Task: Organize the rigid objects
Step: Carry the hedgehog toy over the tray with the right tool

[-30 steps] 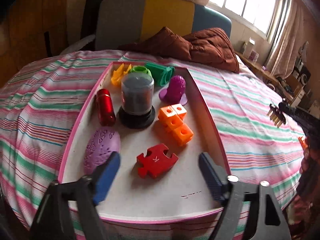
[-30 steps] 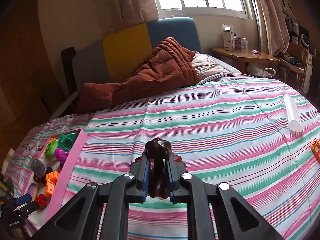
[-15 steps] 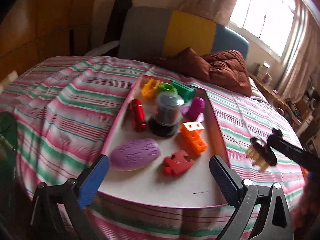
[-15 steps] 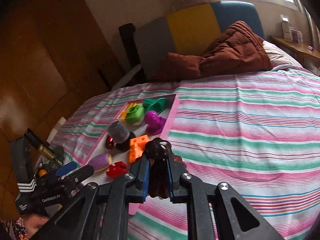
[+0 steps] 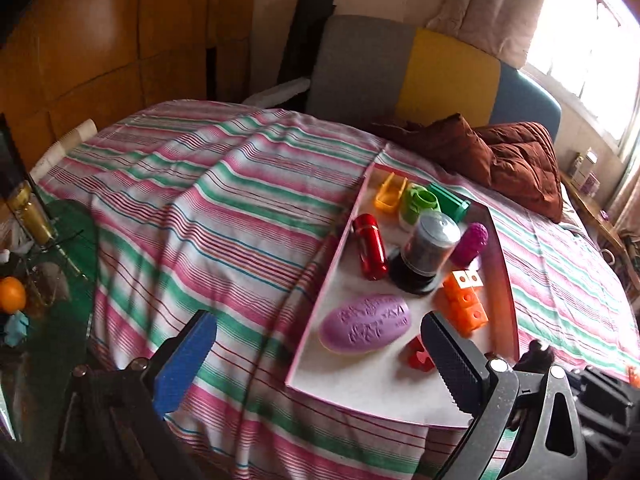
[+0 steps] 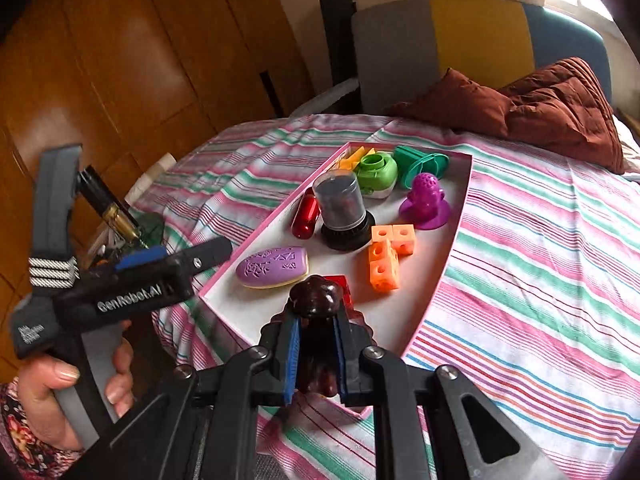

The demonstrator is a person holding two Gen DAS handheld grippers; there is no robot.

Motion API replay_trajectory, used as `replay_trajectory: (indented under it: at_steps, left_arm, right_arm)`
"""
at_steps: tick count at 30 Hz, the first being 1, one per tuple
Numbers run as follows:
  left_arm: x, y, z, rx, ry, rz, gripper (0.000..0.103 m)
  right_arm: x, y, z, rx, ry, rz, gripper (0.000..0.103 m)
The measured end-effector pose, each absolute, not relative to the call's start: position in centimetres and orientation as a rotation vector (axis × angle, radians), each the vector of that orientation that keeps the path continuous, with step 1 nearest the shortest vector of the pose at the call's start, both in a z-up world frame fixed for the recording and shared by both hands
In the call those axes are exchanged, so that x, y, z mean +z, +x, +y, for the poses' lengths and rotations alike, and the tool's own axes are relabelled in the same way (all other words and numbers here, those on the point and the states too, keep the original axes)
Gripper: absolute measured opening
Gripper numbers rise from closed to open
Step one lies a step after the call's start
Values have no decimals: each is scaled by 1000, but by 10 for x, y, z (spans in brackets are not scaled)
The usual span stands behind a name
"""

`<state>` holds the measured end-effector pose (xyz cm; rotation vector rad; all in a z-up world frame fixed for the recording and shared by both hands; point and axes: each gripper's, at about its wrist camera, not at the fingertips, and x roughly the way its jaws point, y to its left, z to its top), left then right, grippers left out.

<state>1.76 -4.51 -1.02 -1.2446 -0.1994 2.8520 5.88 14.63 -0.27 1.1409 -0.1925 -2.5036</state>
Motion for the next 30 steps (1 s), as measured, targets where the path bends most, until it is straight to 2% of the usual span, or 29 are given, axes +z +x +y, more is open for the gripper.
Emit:
replay_trajectory:
  at_steps: [6, 14, 30]
  left_arm:
    - [-3, 20, -46, 2867, -1219, -189, 103]
    - [-2, 22, -42, 2847, -1214, -198, 103]
    - [-8, 20, -47, 2843, -1250, -236, 103]
  right_arm:
    - [-10, 54, 142, -2536, 1170, -175, 13]
    - [-3, 52, 135, -2576, 1123, -62, 13]
    - [-26, 48, 137, -2499, 1259, -130, 14]
